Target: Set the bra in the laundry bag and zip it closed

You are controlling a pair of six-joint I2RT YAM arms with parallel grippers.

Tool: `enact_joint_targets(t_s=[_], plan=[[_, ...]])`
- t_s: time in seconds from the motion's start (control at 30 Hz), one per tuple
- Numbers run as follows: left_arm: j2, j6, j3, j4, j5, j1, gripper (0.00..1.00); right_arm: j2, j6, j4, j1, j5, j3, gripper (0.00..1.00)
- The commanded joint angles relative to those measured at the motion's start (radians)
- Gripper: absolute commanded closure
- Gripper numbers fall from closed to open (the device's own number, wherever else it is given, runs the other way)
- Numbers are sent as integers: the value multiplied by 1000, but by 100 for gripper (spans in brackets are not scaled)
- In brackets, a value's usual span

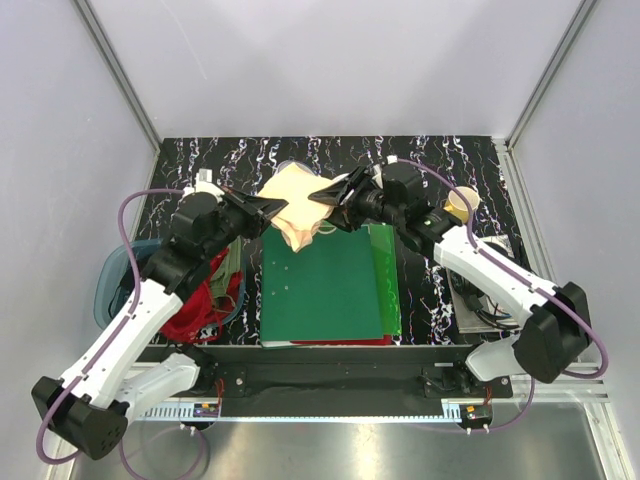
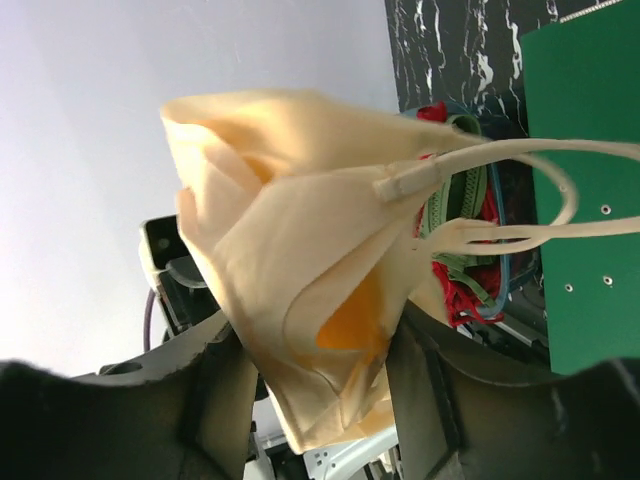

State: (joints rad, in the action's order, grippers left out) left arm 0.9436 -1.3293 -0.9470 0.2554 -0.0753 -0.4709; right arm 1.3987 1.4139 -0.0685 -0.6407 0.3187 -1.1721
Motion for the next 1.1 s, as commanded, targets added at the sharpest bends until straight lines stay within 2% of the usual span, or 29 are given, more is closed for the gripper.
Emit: enact_joint_targets(t_s=[0.0, 0.1, 0.23, 0.37, 0.4, 0.47, 0.53, 0.57, 0.7, 0.83, 0.93, 1.07], plan=[[-32, -2, 7, -30, 46, -3, 100, 40, 5, 59, -8, 42, -47, 44], [-23, 25, -4, -19, 34, -3, 100, 65, -12, 90, -7, 68, -57, 44], [7, 45, 4, 2, -24, -3, 100, 105, -64, 117, 1, 102, -89, 57], [12, 59, 34, 27, -47, -3, 100, 132, -61, 182, 16, 149, -97, 87], [14, 70, 40, 28, -53, -2, 100, 134, -64, 196, 29, 157, -95, 100], [20, 105, 39, 33, -79, 0, 99, 131, -98, 196, 50, 157, -81, 100], [49, 200, -14, 86, -107, 21, 82, 128, -150, 196, 103, 160, -70, 100], [63, 235, -41, 122, -133, 35, 54, 128, -173, 194, 122, 164, -64, 100], [147, 381, -137, 220, -211, 122, 8, 157, -311, 184, 216, 230, -89, 100], [297, 459, -255, 278, -267, 163, 8, 226, -418, 170, 280, 279, -147, 100], [374, 501, -327, 294, -276, 184, 13, 287, -429, 154, 315, 309, -216, 100], [530, 505, -441, 280, -383, 198, 15, 341, -420, 125, 331, 332, -313, 100]])
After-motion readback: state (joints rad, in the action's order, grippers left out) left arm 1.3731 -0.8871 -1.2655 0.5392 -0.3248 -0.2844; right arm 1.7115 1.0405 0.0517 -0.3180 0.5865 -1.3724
